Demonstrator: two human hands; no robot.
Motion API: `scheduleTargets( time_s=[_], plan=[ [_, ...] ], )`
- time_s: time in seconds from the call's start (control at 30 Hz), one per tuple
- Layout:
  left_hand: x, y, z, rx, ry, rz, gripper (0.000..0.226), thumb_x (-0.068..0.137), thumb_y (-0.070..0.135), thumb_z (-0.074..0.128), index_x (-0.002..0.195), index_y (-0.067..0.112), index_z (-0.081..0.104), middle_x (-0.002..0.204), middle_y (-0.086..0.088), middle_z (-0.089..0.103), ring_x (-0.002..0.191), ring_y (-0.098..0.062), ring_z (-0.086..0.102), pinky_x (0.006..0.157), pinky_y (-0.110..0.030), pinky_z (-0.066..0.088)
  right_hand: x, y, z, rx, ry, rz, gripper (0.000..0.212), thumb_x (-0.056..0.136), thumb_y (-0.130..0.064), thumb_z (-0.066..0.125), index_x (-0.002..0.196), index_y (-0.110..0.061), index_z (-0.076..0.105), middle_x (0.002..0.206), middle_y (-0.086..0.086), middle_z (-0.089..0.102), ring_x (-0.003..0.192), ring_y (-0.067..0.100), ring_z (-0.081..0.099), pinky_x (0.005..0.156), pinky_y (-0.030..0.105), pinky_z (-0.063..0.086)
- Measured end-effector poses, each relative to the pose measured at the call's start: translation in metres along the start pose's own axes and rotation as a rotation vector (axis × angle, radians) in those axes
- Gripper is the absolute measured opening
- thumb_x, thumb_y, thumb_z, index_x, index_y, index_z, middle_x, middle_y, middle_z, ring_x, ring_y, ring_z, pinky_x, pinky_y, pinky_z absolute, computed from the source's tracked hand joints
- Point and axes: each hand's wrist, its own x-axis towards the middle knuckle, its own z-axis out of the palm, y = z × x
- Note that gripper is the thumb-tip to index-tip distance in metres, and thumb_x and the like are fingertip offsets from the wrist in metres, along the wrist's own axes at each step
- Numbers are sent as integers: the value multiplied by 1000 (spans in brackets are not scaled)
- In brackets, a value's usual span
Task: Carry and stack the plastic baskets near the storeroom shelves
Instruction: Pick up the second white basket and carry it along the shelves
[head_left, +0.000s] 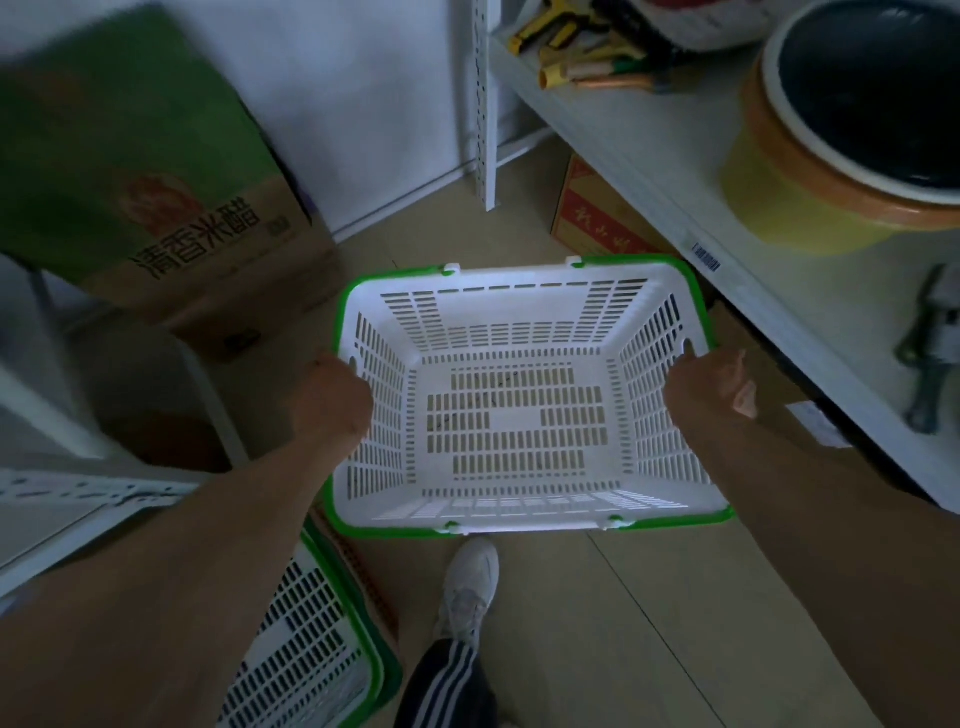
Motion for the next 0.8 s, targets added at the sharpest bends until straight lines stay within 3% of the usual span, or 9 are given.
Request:
scheduleTargets(
  time_s=[0.1, 0.17, 0.3, 0.47, 0.6, 0.8],
  plan=[
    [-26, -9, -21, -74, 72, -47, 32, 103, 32, 33, 86, 9, 46, 83, -9, 63, 71, -24, 60, 64, -36, 49, -11, -11, -29, 59, 10, -39, 57, 96, -38, 46, 140, -5, 38, 142, 18, 48, 130, 33, 43, 110, 49, 30],
    [-43, -18, -32, -142, 97, -88, 25, 102, 33, 35, 84, 15, 38, 80, -6, 62, 69, -25, 64, 66, -38, 56, -22, -17, -47, 12, 55, -112, 51, 94, -33, 45, 136, -5, 42, 137, 19, 51, 127, 35, 46, 107, 49, 33],
    [-75, -42, -51, -197, 120, -184, 34, 101, 37, 37, 119, 9, 44, 84, -6, 64, 68, -26, 63, 61, -36, 50, -49, -25, -78, -19, 53, -210, 46, 91, -29, 43, 131, -5, 44, 132, 19, 55, 120, 37, 51, 102, 49, 38],
    [-120, -93, -69, -169, 143, -205, 29, 99, 36, 39, 106, 8, 41, 90, -15, 67, 70, -30, 60, 65, -38, 50, -95, -31, -101, -89, 31, -329, 56, 94, -36, 44, 136, 1, 38, 129, 24, 56, 116, 40, 55, 95, 45, 42],
    [-155, -141, -78, -163, 132, -263, 43, 99, 34, 39, 122, -2, 41, 103, -25, 68, 92, -43, 67, 76, -45, 50, -139, -31, -102, -200, -10, -445, 63, 96, -42, 39, 140, 3, 34, 124, 26, 58, 109, 42, 58, 85, 45, 46],
    [-202, -214, -76, -85, 108, -388, 52, 100, 32, 40, 133, -8, 38, 109, -29, 66, 96, -45, 67, 76, -47, 53, -205, -36, -90, -251, -66, -568, 57, 96, -46, 39, 130, 0, 43, 113, 24, 61, 98, 39, 61, 75, 38, 42]
  ],
)
